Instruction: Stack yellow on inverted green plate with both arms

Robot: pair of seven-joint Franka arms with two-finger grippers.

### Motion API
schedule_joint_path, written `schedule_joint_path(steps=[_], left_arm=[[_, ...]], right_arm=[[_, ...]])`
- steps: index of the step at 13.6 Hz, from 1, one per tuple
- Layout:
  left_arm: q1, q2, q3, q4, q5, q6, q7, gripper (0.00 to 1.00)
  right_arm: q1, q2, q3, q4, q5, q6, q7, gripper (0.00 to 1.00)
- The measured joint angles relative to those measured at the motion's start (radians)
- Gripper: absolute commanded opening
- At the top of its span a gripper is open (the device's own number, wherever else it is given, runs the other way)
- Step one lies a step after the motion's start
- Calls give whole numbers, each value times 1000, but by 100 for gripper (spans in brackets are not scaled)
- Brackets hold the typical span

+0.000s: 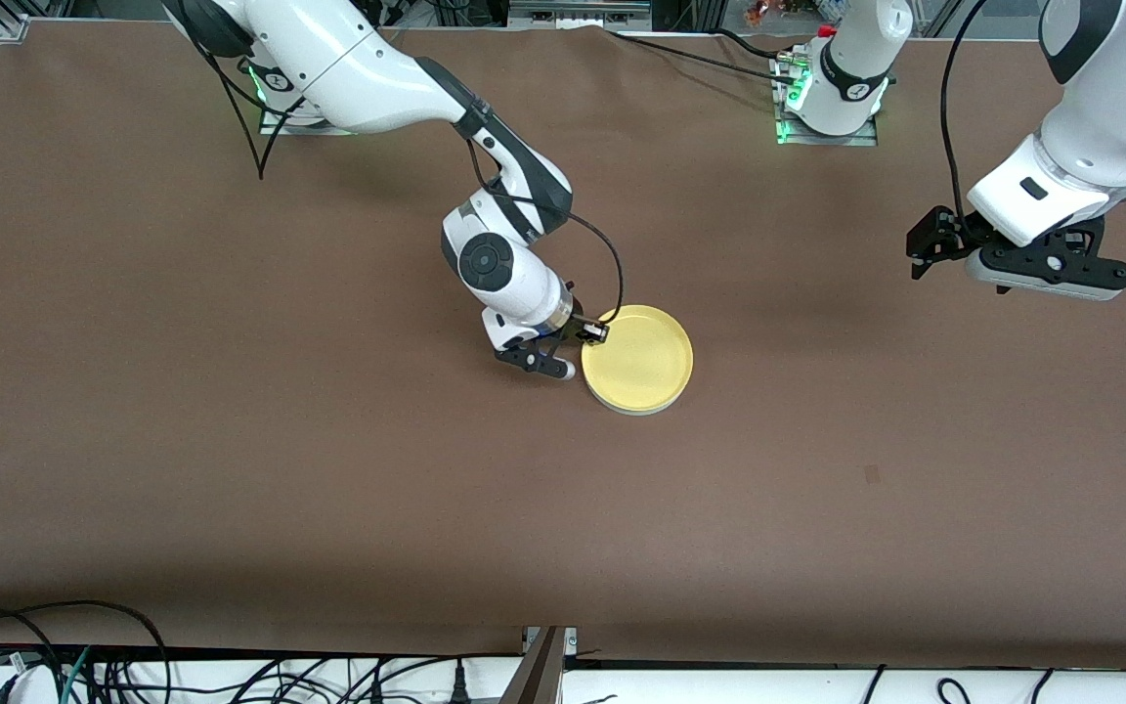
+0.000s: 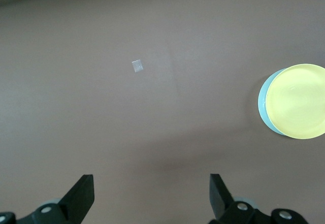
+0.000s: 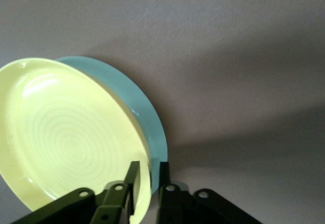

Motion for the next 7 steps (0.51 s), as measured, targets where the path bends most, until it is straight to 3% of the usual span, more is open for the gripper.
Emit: schedule_joint_path(steps=[3,7], left_arm=[[0,0,0,0,0,0,0,100],[0,0,0,0,0,0,0,100]], right_arm=[[-15,-18,-49,38,-3,-40,-3,100],[-177,-86,-76,182,-6,-425,-206,100]])
